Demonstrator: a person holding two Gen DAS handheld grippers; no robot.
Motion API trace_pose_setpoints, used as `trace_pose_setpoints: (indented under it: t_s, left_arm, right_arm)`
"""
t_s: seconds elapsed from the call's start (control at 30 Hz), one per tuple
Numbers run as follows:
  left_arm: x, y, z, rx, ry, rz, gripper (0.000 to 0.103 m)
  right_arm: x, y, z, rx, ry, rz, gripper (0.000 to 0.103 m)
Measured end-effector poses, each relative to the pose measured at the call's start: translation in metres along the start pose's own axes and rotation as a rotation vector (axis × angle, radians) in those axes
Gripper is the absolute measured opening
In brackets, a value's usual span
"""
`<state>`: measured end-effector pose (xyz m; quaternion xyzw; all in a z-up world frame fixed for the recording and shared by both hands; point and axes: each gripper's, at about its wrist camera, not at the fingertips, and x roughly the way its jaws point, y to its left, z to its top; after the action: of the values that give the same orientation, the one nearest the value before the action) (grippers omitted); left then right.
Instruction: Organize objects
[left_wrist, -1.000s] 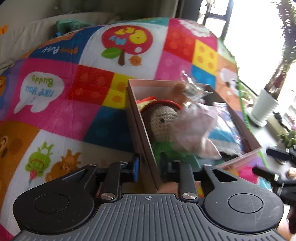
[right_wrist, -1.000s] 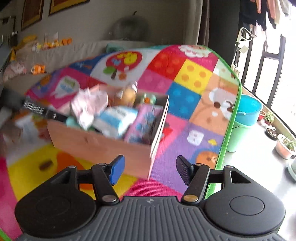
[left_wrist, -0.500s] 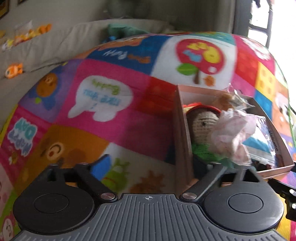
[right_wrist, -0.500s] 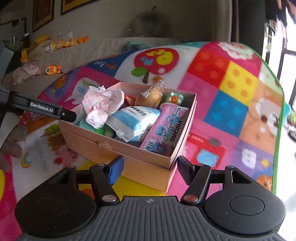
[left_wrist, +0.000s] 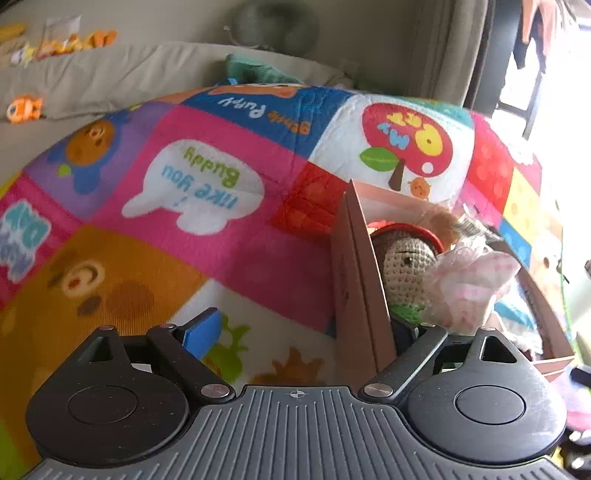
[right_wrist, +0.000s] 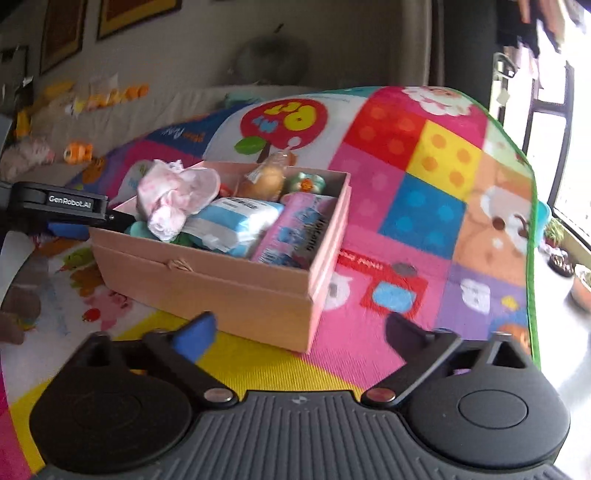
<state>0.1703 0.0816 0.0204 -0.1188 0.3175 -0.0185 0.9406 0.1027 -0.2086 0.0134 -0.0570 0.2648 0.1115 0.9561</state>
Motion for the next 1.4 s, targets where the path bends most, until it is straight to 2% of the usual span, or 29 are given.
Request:
trace_pose_setpoints:
  t_s: [0.07,0.2,0.37,0.5,0.67,0.77,0.9,1.0,1.17,1.4]
  left_arm:
    - [-0.005,0.0,-0.001,-0.005,0.005,-0.004,0.091]
    - [-0.031,-0.002,-0.001,0.004,-0.005,-0.021,0.09]
    - [-0.079,-0.003,-0.012,0.042,-0.032,-0.057,0.09]
    - [-0.1,-0.014,-0.043,0.093,0.017,-0.066,0.09]
    - [-0.088,-0.035,-0.077,0.107,0.087,-0.064,0.09]
    - [-0.078,-0.051,-0.086,0.148,0.036,0.01,0.094]
    - [-0.073,-0.069,-0.095,0.261,0.029,0.102,0.095]
    - [-0.072,-0.064,-0.095,0.233,0.033,0.085,0.095]
    - [-0.073,-0.06,-0.098,0.231,0.03,0.094,0.096]
    - [-0.074,-0.068,-0.1,0.221,0.027,0.112,0.097]
  right_arm:
    - [-0.012,-0.003,-0.004,0.014,-0.068,-0.033,0.101]
    - [-0.024,-0.014,-0.009,0.037,-0.114,-0.063,0.101]
    - [-0.032,-0.031,-0.012,0.066,-0.107,-0.122,0.102]
    - [-0.041,-0.02,-0.012,0.023,-0.046,-0.157,0.103]
    - [-0.055,0.012,-0.026,-0.006,0.105,-0.057,0.103]
    - [-0.044,0.025,-0.032,0.024,0.185,-0.044,0.103]
    - [-0.038,0.022,-0.033,0.083,0.212,-0.039,0.103]
    - [-0.036,0.021,-0.032,0.105,0.209,-0.048,0.103]
    - [-0.031,0.024,-0.035,0.119,0.151,-0.061,0.103]
    - [-0.029,0.022,-0.034,0.11,0.145,-0.048,0.103]
